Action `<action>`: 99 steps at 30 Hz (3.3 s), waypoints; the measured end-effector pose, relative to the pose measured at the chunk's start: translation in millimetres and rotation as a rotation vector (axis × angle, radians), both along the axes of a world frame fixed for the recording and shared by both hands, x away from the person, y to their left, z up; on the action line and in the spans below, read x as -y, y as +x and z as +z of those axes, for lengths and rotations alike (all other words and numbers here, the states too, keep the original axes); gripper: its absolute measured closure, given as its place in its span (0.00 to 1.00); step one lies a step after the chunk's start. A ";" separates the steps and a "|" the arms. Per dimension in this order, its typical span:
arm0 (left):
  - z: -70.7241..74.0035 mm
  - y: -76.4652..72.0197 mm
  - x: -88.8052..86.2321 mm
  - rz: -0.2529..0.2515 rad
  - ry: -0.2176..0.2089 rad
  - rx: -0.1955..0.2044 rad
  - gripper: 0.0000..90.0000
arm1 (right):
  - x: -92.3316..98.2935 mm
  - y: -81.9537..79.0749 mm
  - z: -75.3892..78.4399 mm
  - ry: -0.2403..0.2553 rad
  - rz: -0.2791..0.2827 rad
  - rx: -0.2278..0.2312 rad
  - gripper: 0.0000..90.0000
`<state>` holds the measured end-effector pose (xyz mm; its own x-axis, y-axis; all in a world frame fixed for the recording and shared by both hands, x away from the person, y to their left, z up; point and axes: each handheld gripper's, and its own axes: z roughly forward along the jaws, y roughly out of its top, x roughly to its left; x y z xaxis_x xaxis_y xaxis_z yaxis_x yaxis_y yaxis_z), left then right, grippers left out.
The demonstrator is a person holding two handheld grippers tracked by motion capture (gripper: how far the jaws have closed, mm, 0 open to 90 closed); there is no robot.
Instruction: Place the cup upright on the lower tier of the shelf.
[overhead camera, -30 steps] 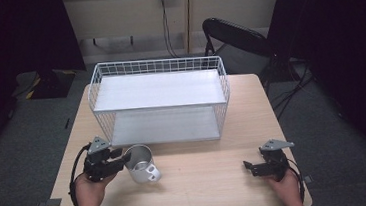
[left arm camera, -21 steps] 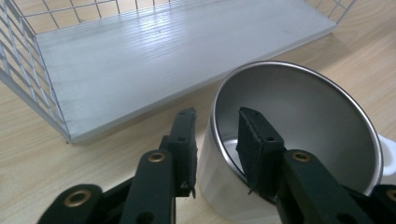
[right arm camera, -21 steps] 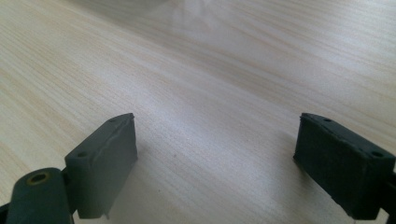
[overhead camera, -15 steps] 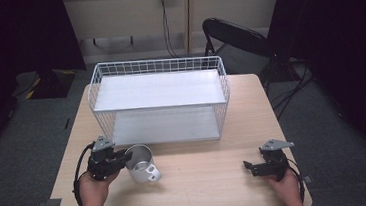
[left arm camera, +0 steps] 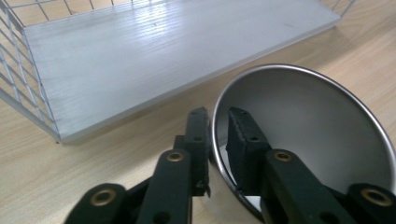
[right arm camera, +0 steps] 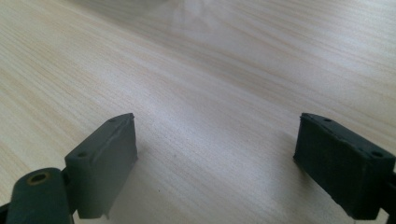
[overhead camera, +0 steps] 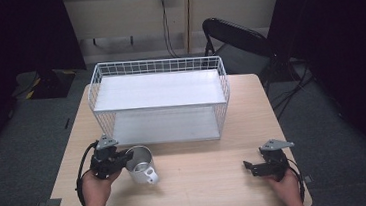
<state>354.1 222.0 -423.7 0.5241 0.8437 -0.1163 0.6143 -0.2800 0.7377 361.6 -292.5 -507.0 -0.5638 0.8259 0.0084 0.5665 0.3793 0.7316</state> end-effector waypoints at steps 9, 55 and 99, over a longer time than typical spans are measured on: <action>-0.7 -0.8 4.3 -0.005 0.045 0.015 0.91 | 0.0 0.0 0.0 0.000 0.000 0.000 0.13; 21.4 23.2 19.7 0.140 0.023 0.111 0.93 | 0.1 0.2 0.0 0.000 0.002 0.000 0.13; 30.1 49.7 35.8 0.220 0.030 0.175 0.93 | 0.1 0.2 0.0 0.000 0.002 0.000 0.13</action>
